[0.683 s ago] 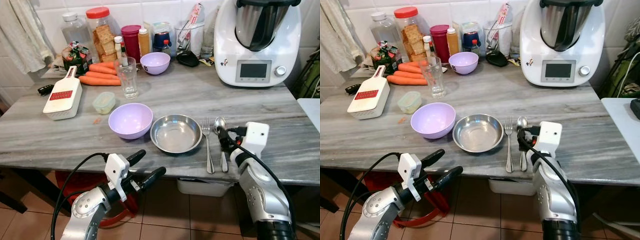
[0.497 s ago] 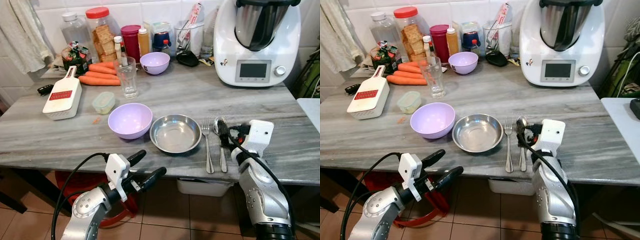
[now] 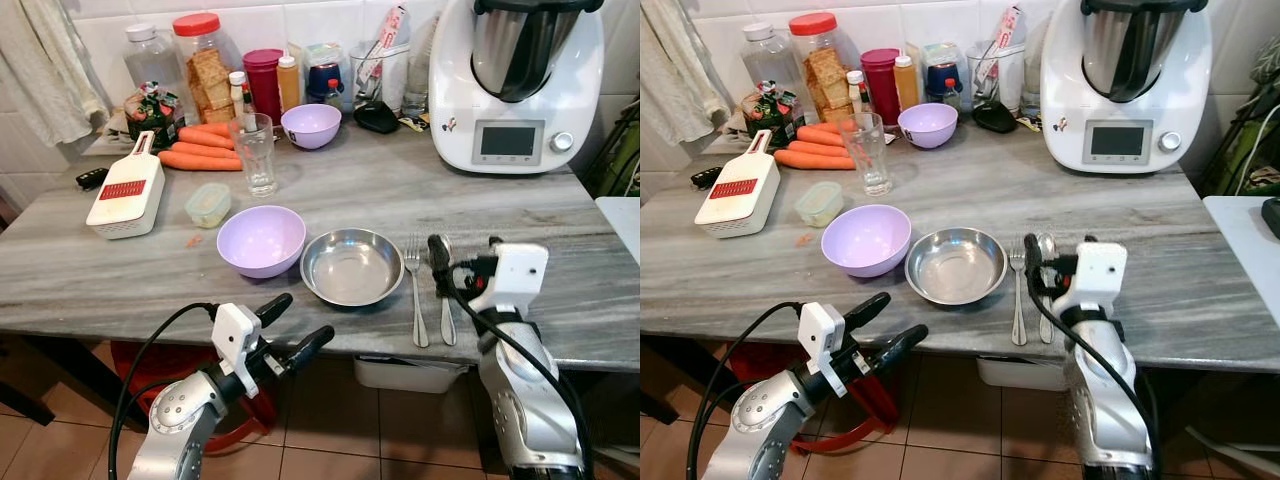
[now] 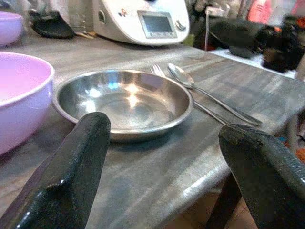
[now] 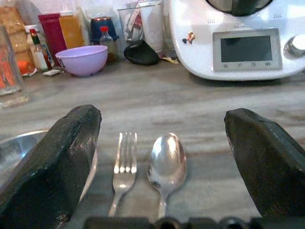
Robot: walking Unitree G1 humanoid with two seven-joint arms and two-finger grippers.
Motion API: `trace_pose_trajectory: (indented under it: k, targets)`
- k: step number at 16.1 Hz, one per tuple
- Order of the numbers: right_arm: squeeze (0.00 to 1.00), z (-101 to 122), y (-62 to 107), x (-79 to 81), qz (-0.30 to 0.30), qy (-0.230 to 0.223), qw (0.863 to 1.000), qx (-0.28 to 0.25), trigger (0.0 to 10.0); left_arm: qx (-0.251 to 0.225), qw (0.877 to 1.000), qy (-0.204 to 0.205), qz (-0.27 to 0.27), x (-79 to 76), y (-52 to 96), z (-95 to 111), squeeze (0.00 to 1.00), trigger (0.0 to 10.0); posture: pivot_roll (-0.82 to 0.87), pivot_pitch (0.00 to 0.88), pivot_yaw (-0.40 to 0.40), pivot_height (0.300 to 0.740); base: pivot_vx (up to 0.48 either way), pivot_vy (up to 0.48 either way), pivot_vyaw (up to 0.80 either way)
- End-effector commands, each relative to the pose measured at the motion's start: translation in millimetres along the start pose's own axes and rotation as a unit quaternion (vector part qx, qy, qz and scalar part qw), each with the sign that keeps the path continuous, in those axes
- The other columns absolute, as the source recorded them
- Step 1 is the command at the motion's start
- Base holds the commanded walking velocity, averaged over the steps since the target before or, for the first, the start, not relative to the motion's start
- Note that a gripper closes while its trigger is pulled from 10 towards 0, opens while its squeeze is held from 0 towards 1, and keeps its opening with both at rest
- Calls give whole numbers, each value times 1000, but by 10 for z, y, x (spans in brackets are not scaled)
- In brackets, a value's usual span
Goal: Setting the table
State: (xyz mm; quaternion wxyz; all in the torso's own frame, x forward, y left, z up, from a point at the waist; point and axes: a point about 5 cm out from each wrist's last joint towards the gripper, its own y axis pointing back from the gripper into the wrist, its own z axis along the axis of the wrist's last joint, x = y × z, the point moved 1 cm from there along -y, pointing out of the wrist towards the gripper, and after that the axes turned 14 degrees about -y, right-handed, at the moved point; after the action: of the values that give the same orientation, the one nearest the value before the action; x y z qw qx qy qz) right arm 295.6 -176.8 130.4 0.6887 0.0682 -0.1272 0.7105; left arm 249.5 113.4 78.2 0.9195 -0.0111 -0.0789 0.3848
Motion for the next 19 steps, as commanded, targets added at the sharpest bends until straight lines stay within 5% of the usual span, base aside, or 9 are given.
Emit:
trace_pose_trajectory:
  k: [1,7,8,11,19]
  targets:
    - [1000,61,21,29,5,0,1000,-15,10000,8,999,-13,32,94,68,-28,0,10000,-82,0,83,740,0,0,0]
    - [1000,10,-53,195,10,-26,999,-20,10000,74,974,-43,208,486,143,-156,0,10000,-51,0,66,740,0,0,0]
    - [0,9,-77,237,19,-22,999,-19,10000,82,963,-58,249,567,129,-147,0,10000,-40,0,63,740,0,0,0]
    - [0,0,-143,227,17,-29,999,-19,10000,71,942,-84,318,723,24,-3,0,10000,-27,0,71,740,0,0,0]
    - [0,-63,-52,211,7,-36,999,-10,10000,73,938,-95,325,678,-5,61,0,10000,-37,0,79,740,-61,0,-212]
